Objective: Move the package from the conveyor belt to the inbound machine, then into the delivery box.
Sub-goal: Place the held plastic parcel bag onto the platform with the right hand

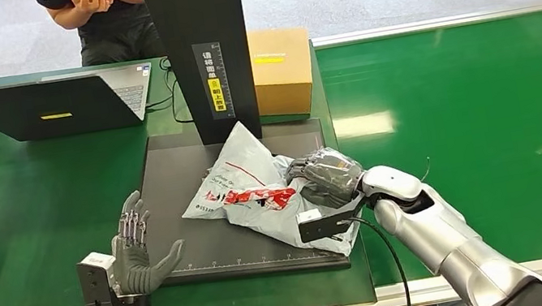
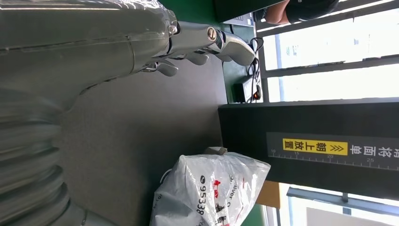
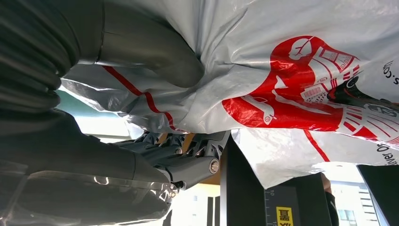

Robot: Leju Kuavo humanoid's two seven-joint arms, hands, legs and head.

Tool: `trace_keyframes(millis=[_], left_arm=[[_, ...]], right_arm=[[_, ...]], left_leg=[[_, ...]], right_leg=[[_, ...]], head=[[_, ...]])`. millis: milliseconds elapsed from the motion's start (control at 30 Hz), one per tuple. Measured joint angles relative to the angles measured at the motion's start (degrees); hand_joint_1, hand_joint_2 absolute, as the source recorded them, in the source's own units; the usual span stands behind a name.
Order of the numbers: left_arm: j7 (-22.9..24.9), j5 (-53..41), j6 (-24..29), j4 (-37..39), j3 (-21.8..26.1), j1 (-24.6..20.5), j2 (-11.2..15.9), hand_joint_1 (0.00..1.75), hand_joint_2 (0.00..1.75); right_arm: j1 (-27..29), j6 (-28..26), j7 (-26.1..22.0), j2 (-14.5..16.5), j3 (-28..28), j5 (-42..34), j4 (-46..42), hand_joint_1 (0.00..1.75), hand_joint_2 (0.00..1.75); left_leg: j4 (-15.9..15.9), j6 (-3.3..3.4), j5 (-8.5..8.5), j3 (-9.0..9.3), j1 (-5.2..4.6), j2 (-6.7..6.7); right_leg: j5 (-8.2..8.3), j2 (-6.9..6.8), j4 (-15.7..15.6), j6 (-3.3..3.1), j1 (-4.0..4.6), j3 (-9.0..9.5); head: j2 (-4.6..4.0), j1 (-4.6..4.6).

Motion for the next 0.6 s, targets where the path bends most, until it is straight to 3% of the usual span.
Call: trace_keyframes(millis=[67, 100, 167, 200, 233, 600], left_arm=[[0.0, 0.0, 0.0, 0.0, 0.0, 0.0, 0.0, 0.0, 1.75], [0.0, 0.0, 0.0, 0.0, 0.0, 0.0, 0.0, 0.0, 1.75], [-0.2, 0.0, 0.0, 0.0, 0.0, 0.1, 0.1, 0.0, 1.75], [-0.2, 0.1, 0.0, 0.0, 0.0, 0.1, 0.1, 0.0, 1.75], [-0.3, 0.2, 0.0, 0.0, 0.0, 0.1, 0.1, 0.0, 1.75], [-0.8, 1.8, -0.4, 1.0, -0.9, -0.2, 0.6, 0.0, 1.75]], right_arm=[[-0.1, -0.8, -0.5, 0.0, 0.1, -0.6, 0.4, 1.65, 1.75], [-0.1, -1.8, -1.0, 0.0, 0.1, -1.0, 0.6, 1.37, 1.75], [0.0, -4.9, -2.7, 0.0, 0.2, -2.0, 0.7, 0.52, 1.75], [0.2, -6.8, -3.8, 0.0, 0.2, -2.6, 0.6, 0.17, 1.75], [0.6, -8.7, -4.9, 0.0, 0.1, -3.2, 0.2, 0.03, 1.75], [7.8, -24.6, -12.8, 0.0, -2.0, -10.6, -11.3, 0.0, 1.75]], left_leg=[[0.0, 0.0, 0.0, 0.0, 0.0, 0.0], [0.0, 0.0, 0.0, 0.0, 0.0, 0.0], [0.0, 0.0, 0.0, 0.0, 0.0, 0.0], [0.0, 0.0, 0.0, 0.0, 0.0, 0.0], [0.0, 0.0, 0.0, 0.0, 0.0, 0.0], [0.0, -0.01, -0.01, -0.02, 0.0, 0.01]], right_leg=[[0.0, 0.0, 0.0, 0.0, 0.0, 0.0], [0.0, 0.0, 0.0, 0.0, 0.0, 0.0], [0.0, 0.0, 0.0, 0.0, 0.0, -0.01], [0.0, 0.0, 0.0, 0.0, 0.0, -0.02], [0.0, 0.0, 0.0, 0.0, 0.0, -0.02], [-0.02, 0.01, 0.0, -0.03, 0.0, -0.06]], head=[[0.0, 0.01], [0.0, 0.01], [0.0, 0.01], [0.0, 0.0], [0.0, 0.01], [0.0, 0.01]])
